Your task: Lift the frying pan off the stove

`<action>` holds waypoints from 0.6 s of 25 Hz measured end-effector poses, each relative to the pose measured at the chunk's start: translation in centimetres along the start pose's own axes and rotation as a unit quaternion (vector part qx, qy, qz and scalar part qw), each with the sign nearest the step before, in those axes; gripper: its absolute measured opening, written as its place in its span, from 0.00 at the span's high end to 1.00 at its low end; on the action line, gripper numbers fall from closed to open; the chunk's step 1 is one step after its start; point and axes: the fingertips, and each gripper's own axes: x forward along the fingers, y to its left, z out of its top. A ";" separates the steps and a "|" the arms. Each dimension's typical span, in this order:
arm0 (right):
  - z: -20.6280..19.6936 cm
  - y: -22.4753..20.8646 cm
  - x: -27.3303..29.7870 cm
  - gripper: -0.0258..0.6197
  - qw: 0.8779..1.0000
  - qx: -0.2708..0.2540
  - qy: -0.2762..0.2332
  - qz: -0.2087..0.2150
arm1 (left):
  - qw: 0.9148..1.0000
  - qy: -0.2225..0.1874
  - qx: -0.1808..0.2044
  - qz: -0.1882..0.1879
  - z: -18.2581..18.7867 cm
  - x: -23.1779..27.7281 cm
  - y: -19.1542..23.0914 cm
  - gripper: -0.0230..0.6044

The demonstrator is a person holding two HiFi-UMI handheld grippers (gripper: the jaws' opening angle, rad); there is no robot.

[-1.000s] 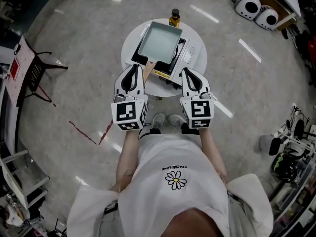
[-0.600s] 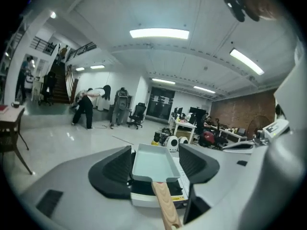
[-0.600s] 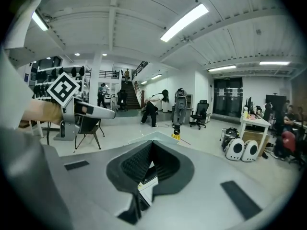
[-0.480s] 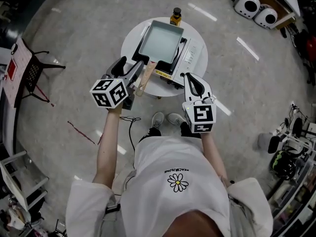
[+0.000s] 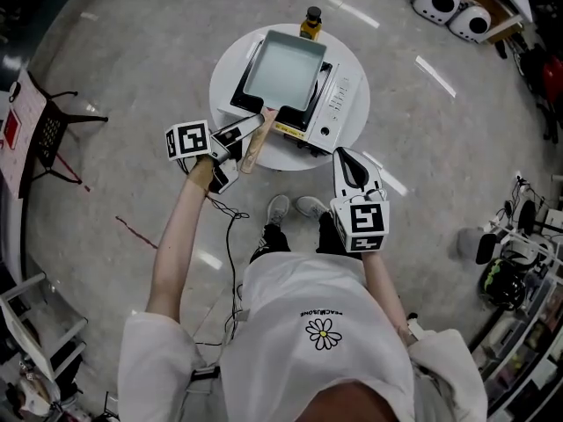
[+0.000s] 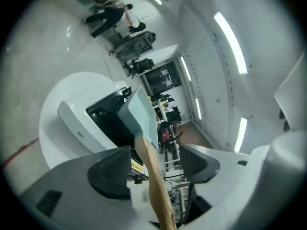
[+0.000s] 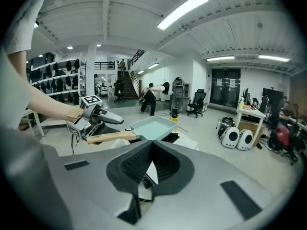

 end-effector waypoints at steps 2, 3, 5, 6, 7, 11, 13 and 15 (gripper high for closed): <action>-0.7 0.0 -0.1 0.96 1.000 0.006 0.008 -0.001 | 0.994 0.008 -0.091 -0.058 -0.7 0.8 0.0 0.47; -1.0 -0.1 -0.2 0.96 1.000 0.009 0.011 -0.003 | 0.988 0.009 -0.132 -0.084 -0.9 1.2 -0.1 0.47; -1.5 -0.3 -0.4 0.96 1.000 0.013 0.015 -0.009 | 0.977 0.009 -0.181 -0.113 -1.4 1.9 0.0 0.47; -1.6 -0.4 -0.6 0.96 1.000 0.015 0.017 -0.012 | 0.974 0.009 -0.192 -0.118 -1.7 2.2 0.1 0.47; -1.8 -0.5 -0.7 0.96 1.000 0.016 0.020 -0.013 | 0.972 0.012 -0.198 -0.123 -1.9 2.4 0.1 0.49; -2.5 -0.5 -1.0 0.96 0.999 0.021 0.030 -0.010 | 0.966 0.049 -0.203 -0.150 -3.0 3.0 -0.9 0.57; -2.8 -0.5 -1.0 0.96 0.999 0.023 0.035 -0.009 | 0.965 0.077 -0.198 -0.154 -3.6 3.5 -1.1 0.61; -3.1 -0.3 -1.0 0.96 0.999 0.022 0.039 -0.007 | 0.965 0.103 -0.189 -0.152 -4.1 3.9 -1.3 0.64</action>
